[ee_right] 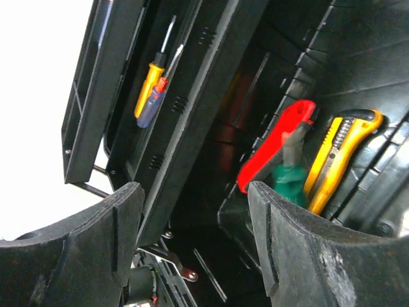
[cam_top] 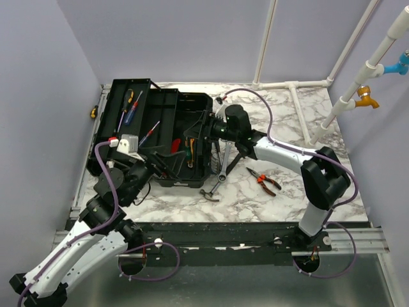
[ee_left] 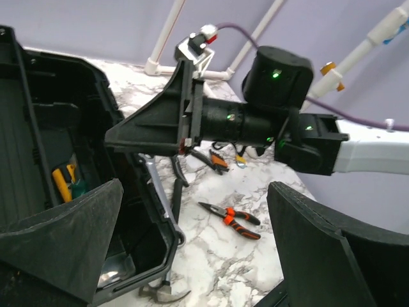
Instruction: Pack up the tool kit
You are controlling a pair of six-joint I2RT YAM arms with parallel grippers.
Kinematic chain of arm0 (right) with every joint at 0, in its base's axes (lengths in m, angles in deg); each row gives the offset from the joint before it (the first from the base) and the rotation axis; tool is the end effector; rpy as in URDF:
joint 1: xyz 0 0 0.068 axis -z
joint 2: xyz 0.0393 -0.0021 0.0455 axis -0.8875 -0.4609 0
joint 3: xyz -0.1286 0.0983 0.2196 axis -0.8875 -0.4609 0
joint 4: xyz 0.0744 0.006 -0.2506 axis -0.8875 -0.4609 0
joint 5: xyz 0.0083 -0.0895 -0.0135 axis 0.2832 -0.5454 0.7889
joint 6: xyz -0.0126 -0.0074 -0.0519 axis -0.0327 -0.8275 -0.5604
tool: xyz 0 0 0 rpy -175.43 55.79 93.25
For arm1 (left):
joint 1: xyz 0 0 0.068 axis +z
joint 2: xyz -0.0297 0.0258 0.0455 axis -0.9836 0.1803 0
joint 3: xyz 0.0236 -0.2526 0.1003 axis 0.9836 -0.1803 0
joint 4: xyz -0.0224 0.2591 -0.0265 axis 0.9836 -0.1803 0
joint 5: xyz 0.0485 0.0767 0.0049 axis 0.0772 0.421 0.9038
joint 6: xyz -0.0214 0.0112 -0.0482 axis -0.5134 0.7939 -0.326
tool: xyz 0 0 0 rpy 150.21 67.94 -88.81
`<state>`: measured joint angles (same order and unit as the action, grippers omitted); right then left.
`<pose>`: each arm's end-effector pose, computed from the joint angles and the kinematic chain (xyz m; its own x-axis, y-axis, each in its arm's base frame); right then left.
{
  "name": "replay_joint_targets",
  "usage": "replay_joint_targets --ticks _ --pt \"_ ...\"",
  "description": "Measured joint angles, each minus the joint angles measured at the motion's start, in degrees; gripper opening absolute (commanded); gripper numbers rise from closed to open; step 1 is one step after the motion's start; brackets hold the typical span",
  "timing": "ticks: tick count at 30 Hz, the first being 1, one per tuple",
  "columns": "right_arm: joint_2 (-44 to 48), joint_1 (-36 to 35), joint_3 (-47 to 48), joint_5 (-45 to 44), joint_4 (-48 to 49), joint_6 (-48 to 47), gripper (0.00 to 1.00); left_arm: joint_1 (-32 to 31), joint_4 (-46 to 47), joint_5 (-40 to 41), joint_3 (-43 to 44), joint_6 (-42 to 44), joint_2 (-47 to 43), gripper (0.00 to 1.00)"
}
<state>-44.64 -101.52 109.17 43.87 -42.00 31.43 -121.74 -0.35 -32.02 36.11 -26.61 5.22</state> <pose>0.3131 0.2687 0.2626 -0.7511 0.2648 -0.6047 -0.4371 0.4870 0.7561 0.0951 -0.0790 0.3515 -0.2402 -0.4953 -0.8348 0.5059 0.6701 -0.5432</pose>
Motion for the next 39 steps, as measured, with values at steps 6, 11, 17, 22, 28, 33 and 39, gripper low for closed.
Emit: replay_joint_targets --ticks 6,11,17,22,28,33,39 --pt "4.3 -0.3 0.0 -8.3 -7.6 -4.1 0.72 0.0 -3.2 1.2 -2.1 1.0 -1.0 0.98" --pt "16.0 -0.3 -4.7 -17.7 -15.2 -7.6 0.72 0.0 -5.2 1.0 -1.9 1.2 1.1 0.99" --pt "25.9 -0.3 -11.4 -28.9 -24.9 -8.6 0.81 0.0 -7.3 1.3 -2.1 0.1 2.7 0.99" --pt "29.1 -0.2 -17.5 -36.3 -31.6 -8.7 0.79 0.0 -7.3 1.4 -4.0 -0.3 -0.2 0.99" --pt "29.5 -0.2 -19.3 -43.1 -38.6 -9.2 0.80 0.0 -7.2 1.3 -4.1 -0.3 -0.7 0.98" --pt "26.5 0.8 -18.3 -51.8 -45.8 -7.6 0.94 0.0 -7.2 1.3 -4.1 -0.8 -0.5 0.98" --pt "23.2 5.2 -17.3 -57.9 -49.7 -6.2 1.00 0.0 -7.1 1.2 -4.5 -1.2 -0.4 0.99"
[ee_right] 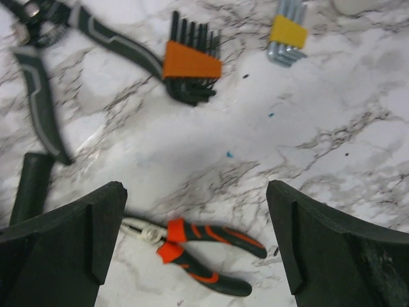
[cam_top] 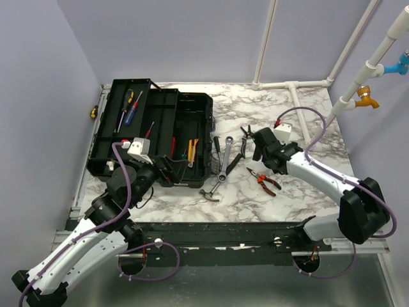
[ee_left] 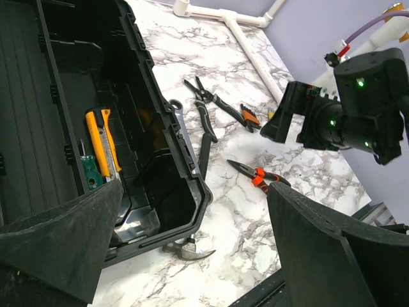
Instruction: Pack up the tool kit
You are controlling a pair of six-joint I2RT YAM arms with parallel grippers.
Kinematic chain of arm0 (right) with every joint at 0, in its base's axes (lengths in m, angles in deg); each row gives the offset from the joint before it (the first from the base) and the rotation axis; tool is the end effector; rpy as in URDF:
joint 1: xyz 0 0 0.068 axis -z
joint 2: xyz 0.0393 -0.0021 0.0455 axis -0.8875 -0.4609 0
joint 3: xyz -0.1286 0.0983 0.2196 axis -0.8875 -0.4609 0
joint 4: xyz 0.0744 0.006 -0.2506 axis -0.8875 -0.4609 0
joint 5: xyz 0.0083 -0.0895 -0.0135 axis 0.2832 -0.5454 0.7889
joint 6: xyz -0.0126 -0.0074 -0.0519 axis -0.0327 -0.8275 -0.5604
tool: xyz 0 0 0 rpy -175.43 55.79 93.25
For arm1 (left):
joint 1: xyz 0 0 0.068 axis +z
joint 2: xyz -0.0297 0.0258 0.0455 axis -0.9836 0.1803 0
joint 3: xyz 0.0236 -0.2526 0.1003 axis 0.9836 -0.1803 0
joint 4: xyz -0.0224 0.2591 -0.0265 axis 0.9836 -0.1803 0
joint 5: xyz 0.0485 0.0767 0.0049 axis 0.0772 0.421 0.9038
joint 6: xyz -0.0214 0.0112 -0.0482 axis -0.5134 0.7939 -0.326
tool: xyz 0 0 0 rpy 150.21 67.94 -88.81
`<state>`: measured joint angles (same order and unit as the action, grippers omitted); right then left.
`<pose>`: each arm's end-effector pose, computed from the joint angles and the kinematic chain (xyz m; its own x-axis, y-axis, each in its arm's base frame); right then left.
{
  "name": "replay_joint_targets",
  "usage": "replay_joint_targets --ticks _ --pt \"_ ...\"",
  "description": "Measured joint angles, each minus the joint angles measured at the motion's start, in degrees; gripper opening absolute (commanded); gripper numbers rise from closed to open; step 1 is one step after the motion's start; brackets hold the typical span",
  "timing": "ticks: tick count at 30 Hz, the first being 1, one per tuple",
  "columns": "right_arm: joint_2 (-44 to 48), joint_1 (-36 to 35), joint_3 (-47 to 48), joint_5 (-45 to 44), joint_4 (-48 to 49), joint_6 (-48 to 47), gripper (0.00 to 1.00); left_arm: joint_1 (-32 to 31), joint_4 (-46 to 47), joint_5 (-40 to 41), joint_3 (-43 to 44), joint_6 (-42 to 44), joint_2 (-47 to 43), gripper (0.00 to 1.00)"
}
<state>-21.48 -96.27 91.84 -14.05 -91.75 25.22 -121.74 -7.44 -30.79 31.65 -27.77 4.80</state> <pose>0.2301 0.1270 0.2269 -0.6598 0.1645 -0.7332 0.3259 0.9418 -0.0820 0.0999 -0.0823 0.3122 -0.3606 -0.4066 -0.8394 0.4068 0.7413 -0.5339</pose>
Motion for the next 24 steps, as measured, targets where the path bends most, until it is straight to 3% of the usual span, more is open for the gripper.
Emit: replay_joint_targets --ticks 7,18,24 --pt "-6.4 11.2 3.4 1.1 1.2 -1.4 1.00 0.0 -0.6 0.0 0.0 0.2 -1.2 0.99" --pt "-4.2 11.4 3.3 12.8 3.4 -4.0 0.99 0.0 -4.1 1.1 0.0 2.0 -4.9 0.98" --pt "-2.4 11.4 2.9 20.3 5.3 -6.0 0.91 0.0 -4.4 1.3 0.2 2.1 -4.7 0.98"
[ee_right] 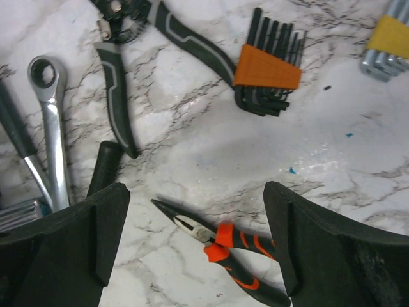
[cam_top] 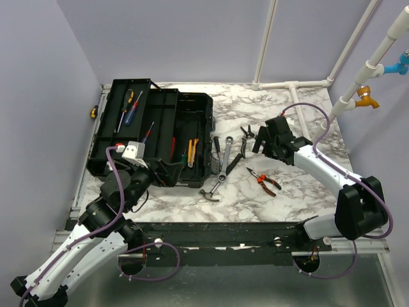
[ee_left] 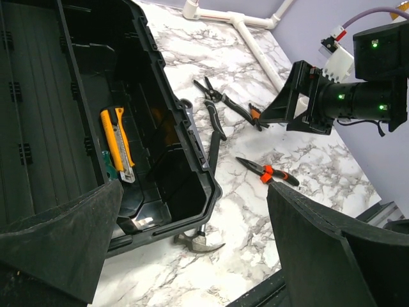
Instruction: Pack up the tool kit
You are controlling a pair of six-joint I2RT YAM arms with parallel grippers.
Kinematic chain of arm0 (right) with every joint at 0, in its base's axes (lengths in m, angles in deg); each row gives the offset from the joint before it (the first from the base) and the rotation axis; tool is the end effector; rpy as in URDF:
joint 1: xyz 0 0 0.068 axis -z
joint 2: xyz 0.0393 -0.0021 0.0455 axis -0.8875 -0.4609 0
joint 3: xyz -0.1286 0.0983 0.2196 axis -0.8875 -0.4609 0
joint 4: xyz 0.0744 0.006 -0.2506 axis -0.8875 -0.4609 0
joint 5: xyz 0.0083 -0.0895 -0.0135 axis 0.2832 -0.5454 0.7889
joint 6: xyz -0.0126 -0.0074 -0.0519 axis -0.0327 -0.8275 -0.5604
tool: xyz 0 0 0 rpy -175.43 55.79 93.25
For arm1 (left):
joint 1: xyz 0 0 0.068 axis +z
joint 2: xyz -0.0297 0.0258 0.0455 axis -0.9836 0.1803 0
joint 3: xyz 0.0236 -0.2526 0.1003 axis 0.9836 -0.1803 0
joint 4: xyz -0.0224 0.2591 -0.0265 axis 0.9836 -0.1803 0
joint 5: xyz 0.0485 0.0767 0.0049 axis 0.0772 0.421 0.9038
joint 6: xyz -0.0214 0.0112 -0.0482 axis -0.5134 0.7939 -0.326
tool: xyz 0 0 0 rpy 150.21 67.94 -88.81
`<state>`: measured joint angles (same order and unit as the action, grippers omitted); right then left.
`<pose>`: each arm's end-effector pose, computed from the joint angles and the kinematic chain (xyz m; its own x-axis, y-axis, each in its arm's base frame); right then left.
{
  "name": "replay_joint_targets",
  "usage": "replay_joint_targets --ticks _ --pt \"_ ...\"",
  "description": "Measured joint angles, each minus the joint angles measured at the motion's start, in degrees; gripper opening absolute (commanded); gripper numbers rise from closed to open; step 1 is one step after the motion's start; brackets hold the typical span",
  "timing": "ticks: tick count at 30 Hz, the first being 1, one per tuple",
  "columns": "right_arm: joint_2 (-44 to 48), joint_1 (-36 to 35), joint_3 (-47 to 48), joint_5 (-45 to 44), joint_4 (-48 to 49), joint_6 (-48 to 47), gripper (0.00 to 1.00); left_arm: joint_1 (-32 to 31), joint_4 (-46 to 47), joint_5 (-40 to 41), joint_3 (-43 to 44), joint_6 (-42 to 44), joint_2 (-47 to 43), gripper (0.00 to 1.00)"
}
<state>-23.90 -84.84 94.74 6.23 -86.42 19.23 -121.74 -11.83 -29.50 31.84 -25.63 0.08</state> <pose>0.2683 0.0981 0.2321 -0.7238 0.2761 -0.6323 0.2564 0.9585 0.1251 0.0873 -0.0699 0.3133 -0.3295 -0.3900 -0.8598 0.4071 0.7630 -0.5021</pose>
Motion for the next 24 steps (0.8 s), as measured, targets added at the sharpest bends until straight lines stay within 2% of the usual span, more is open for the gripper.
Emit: replay_joint_targets --ticks 2,13,24 --pt "0.0 0.0 -0.1 2.7 1.0 -0.1 0.86 0.0 -0.6 0.0 0.5 0.0 0.5 0.98" --pt "-7.7 -4.3 3.6 8.3 3.8 0.6 0.86 0.0 -3.7 0.9 3.8 1.1 0.0 0.99" --pt "-10.4 -8.9 12.5 11.8 4.9 0.6 0.85 1.3 -18.9 10.8 21.0 5.9 4.5 0.98"
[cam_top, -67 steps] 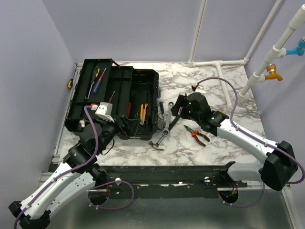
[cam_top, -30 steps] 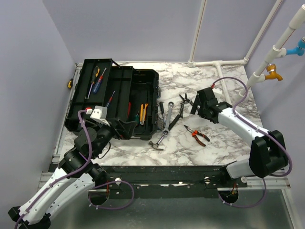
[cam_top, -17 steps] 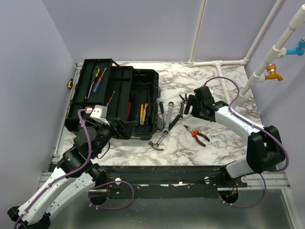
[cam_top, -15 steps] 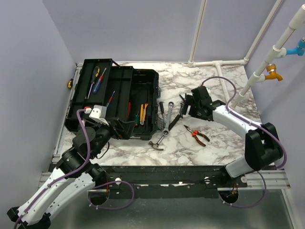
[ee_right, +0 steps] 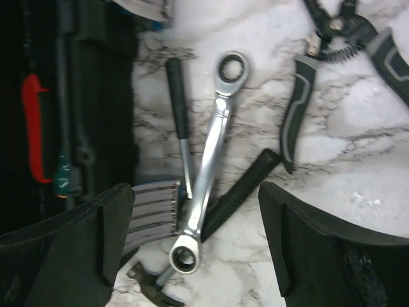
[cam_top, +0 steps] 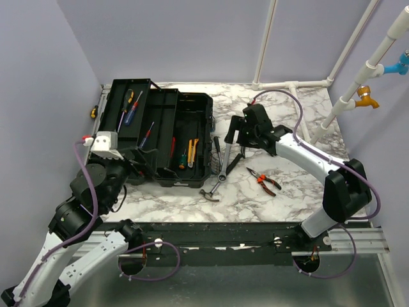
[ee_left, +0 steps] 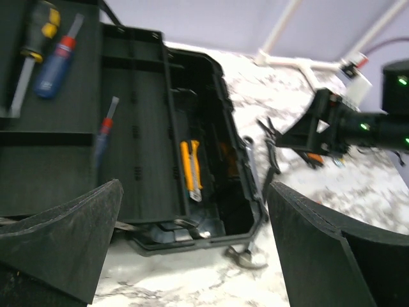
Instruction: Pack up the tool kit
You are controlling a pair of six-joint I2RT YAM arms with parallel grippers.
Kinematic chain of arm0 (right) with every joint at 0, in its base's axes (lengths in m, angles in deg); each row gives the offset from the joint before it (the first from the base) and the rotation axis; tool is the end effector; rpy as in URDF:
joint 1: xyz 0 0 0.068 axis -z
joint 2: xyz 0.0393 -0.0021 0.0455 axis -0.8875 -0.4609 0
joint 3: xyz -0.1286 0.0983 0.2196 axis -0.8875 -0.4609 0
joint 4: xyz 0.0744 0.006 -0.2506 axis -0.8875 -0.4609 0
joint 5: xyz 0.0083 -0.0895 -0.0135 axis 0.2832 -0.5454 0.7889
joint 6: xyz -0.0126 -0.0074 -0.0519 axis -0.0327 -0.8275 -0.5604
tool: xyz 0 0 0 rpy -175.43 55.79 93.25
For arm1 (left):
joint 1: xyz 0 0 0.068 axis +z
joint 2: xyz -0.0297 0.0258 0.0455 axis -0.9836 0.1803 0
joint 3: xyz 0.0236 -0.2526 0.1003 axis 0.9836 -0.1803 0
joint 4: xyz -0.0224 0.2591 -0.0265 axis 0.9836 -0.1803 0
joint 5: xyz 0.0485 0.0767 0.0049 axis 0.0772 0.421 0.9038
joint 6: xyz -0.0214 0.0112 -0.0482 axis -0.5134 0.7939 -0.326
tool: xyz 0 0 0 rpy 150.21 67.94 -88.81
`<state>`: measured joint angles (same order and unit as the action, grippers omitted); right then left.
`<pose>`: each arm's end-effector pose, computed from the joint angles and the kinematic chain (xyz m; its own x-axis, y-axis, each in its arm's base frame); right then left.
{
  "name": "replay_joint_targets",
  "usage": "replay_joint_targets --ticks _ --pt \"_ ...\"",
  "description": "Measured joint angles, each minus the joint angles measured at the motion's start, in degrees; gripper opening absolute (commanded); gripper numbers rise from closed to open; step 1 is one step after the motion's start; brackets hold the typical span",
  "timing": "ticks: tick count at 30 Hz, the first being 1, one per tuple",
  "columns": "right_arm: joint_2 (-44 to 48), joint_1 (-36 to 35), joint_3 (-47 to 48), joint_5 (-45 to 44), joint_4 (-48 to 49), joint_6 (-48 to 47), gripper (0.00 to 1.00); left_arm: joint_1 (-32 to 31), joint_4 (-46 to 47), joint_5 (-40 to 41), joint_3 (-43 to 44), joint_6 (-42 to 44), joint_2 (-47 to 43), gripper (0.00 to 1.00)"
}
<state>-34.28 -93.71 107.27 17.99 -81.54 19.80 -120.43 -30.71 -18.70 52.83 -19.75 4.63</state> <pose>0.2982 0.1757 0.2526 -0.7663 0.1936 -0.6126 -0.0204 0.9457 0.3244 0.0674 -0.0408 0.3878 -0.2351 -0.3241 -0.9163 0.2537 0.8896 -0.3798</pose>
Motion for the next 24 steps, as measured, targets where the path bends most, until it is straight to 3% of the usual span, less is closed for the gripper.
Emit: replay_joint_targets --ticks 5,9,14,17,24 --pt "0.0 -0.5 1.8 5.7 4.1 0.0 0.85 8.7 -1.2 0.7 2.8 1.9 0.1 0.98" --pt "-0.6 -0.7 1.9 11.2 7.9 0.0 0.84 20.2 -1.7 -4.2 5.2 3.3 4.1 0.99" --pt "-5.1 -1.5 4.7 15.9 10.9 0.0 0.83 34.8 -2.1 -15.6 10.0 3.2 12.8 0.99" --pt "-8.3 -2.4 6.3 17.3 12.3 0.1 0.82 46.7 -1.9 -24.5 12.5 1.9 16.8 0.99" --pt "-13.4 -3.7 7.5 18.9 13.9 0.2 0.79 72.3 5.1 -51.9 11.3 -6.3 23.1 0.98"
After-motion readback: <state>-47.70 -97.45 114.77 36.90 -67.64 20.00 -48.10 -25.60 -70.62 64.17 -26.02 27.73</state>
